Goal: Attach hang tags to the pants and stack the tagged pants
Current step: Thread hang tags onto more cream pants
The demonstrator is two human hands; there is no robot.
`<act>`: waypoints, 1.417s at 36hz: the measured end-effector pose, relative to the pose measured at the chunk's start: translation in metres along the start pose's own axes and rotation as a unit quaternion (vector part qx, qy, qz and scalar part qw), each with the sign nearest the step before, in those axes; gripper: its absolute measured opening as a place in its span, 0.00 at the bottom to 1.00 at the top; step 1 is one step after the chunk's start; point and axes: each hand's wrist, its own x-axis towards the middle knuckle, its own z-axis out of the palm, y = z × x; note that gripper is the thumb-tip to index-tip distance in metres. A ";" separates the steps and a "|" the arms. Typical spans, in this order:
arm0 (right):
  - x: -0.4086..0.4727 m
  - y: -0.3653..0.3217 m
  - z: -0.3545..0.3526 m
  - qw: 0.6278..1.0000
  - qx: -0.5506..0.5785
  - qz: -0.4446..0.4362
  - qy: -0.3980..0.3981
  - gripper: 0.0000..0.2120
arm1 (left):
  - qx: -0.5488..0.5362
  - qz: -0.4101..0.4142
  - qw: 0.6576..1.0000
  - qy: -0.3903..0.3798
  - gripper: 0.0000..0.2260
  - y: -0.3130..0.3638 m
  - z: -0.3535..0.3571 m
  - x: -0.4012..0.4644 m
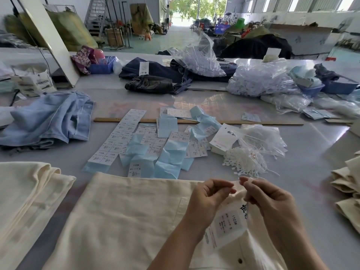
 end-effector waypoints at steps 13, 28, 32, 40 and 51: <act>-0.005 0.006 0.007 0.994 0.090 0.058 -0.016 0.12 | -0.018 0.065 0.998 0.003 0.07 0.003 0.006 -0.010; -0.011 0.013 0.016 0.985 0.144 0.094 -0.005 0.13 | -0.039 0.074 0.996 0.039 0.13 0.006 0.016 -0.015; -0.012 0.013 0.016 0.983 0.157 0.093 -0.007 0.12 | -0.028 0.080 0.996 0.039 0.11 0.006 0.016 -0.017; -0.016 0.009 0.018 0.989 0.120 0.080 -0.014 0.12 | -0.014 0.080 0.996 0.043 0.11 0.004 0.015 -0.016; -0.014 0.014 0.020 0.993 -0.114 -0.037 0.023 0.14 | 0.043 0.057 0.995 0.068 0.14 -0.006 0.009 -0.011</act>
